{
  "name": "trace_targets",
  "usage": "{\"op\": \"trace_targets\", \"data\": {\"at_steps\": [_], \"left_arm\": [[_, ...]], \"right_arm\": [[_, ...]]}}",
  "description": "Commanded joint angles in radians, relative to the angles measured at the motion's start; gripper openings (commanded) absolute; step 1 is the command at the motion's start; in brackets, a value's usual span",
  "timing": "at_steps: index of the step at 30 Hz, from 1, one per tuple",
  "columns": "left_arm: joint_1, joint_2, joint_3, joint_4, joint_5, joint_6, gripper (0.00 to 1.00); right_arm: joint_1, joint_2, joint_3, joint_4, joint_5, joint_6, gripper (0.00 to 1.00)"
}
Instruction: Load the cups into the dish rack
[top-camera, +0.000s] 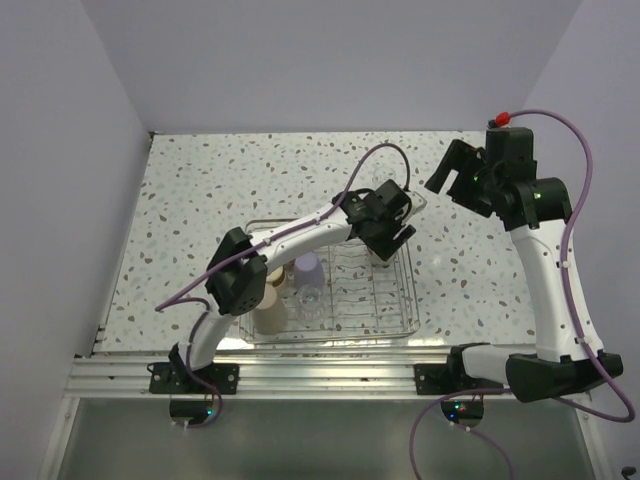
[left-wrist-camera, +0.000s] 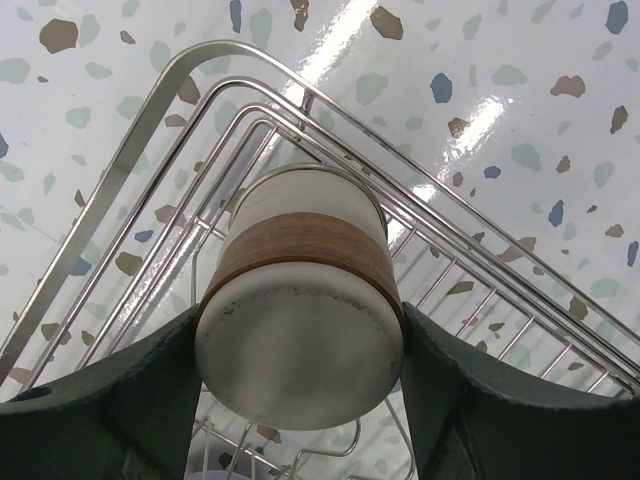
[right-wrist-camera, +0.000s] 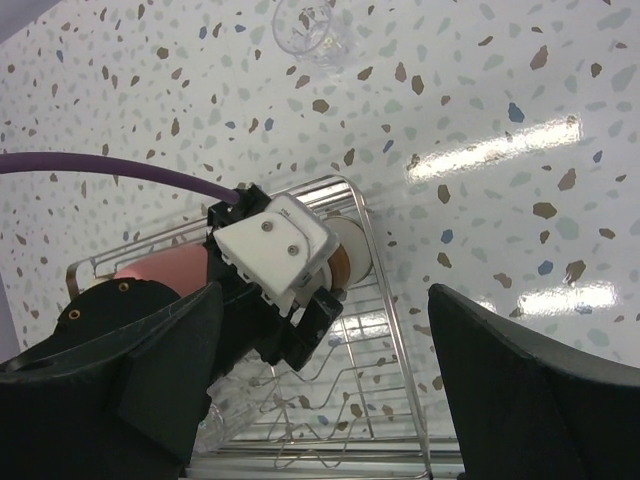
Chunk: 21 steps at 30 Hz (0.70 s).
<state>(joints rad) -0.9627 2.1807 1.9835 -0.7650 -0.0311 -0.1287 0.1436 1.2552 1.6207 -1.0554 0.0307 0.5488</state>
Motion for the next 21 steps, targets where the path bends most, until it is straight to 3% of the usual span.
{"op": "trace_targets", "data": {"at_steps": [1, 2, 5, 8, 14, 21], "left_arm": [[-0.007, 0.016, 0.048, -0.043, -0.115, 0.028, 0.14], [-0.007, 0.016, 0.048, -0.042, -0.116, 0.029, 0.31], [-0.013, 0.021, 0.049, -0.039, -0.118, 0.024, 0.56], [-0.019, 0.024, 0.064, -0.037, -0.118, 0.02, 0.69], [-0.025, 0.011, 0.109, -0.034, -0.125, 0.002, 0.87], [-0.024, -0.053, 0.144, -0.039, -0.144, -0.011, 0.94]], "right_arm": [[-0.001, -0.023, 0.001, 0.002, -0.014, -0.024, 0.86], [0.001, -0.022, 0.001, 0.002, -0.014, -0.023, 0.86], [0.001, -0.016, -0.002, 0.003, -0.02, -0.024, 0.86], [0.002, -0.01, -0.001, 0.003, -0.026, -0.023, 0.86], [0.001, 0.003, 0.001, 0.009, -0.025, -0.026, 0.86], [0.001, 0.039, 0.027, 0.023, -0.02, -0.027, 0.86]]}}
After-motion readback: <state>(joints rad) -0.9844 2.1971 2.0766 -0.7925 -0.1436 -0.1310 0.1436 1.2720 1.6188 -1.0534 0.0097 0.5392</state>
